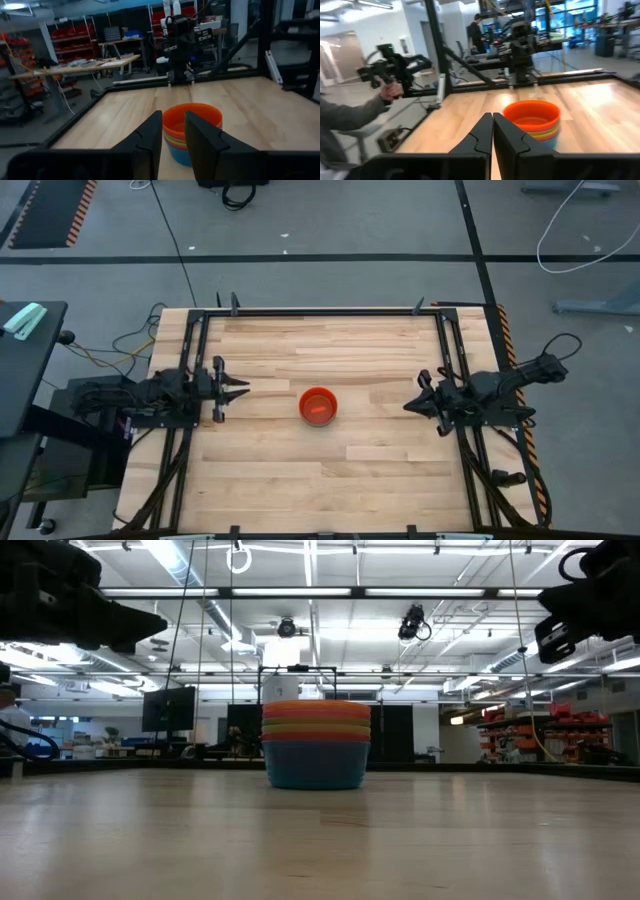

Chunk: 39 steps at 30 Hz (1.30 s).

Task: Nest bowls inside each other
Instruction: Return to Home Position

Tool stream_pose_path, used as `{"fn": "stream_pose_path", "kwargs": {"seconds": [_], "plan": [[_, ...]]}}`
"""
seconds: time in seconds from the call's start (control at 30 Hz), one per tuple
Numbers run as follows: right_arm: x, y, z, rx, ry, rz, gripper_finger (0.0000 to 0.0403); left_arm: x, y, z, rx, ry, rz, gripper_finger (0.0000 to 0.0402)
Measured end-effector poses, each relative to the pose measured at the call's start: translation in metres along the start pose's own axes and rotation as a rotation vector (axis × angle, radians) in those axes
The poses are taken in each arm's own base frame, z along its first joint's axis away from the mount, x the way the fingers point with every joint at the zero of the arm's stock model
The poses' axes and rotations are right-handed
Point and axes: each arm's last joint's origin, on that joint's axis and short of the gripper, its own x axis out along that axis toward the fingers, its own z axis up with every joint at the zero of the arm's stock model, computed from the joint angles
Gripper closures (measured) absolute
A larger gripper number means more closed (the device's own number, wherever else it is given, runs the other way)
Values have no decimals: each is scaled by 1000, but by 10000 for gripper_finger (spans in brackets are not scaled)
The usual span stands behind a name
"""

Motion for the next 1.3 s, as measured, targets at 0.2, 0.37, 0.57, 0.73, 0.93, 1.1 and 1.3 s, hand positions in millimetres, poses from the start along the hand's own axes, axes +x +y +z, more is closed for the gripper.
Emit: {"fn": "stream_pose_path", "kwargs": {"seconds": [0.2,0.37,0.57,0.73,0.93,1.1,1.3], "plan": [[2,-12,0,-13,7,-118,384,0,0,-1,35,6,0,320],[3,-23,-1,-44,29,-231,384,0,0,-1,38,11,1,320],[3,-36,-3,-52,56,-353,384,0,0,-1,41,6,3,312],[4,-44,-6,-60,96,-426,384,0,0,1,39,-11,11,311],[6,-50,-11,-65,163,-472,384,0,0,1,38,-16,14,318],[7,-53,-16,-59,216,-490,384,0,0,2,37,-22,12,321],[9,-54,-21,-54,274,-495,384,0,0,2,37,-24,11,315]]}}
